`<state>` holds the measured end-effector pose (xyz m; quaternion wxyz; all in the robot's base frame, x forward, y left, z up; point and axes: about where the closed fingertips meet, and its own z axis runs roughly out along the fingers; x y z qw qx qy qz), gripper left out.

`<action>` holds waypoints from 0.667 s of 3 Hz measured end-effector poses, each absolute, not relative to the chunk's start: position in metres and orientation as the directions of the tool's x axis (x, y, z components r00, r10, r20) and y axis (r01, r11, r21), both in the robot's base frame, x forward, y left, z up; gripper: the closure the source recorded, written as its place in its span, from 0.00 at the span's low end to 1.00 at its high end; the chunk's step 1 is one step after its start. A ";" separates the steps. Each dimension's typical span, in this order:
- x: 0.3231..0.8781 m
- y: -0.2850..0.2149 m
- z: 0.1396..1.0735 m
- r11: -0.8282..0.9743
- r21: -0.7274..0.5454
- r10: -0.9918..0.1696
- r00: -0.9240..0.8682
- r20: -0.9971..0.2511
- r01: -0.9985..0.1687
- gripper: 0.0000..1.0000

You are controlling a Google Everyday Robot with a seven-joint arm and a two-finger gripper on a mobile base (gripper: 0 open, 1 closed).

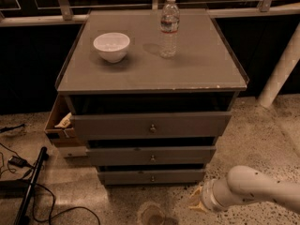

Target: Open bottom drawer

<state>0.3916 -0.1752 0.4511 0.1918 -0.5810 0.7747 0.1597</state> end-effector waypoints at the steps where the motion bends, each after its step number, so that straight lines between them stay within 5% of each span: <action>1: 0.396 -0.179 0.398 0.263 -0.039 -0.849 -0.212 -0.485 -0.964 1.00; 2: 0.402 -0.186 0.341 0.271 -0.062 -0.832 -0.201 -0.516 -0.961 1.00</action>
Offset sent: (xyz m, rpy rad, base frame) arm 0.0255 -0.0219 -0.1926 0.0720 -0.1337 -0.0204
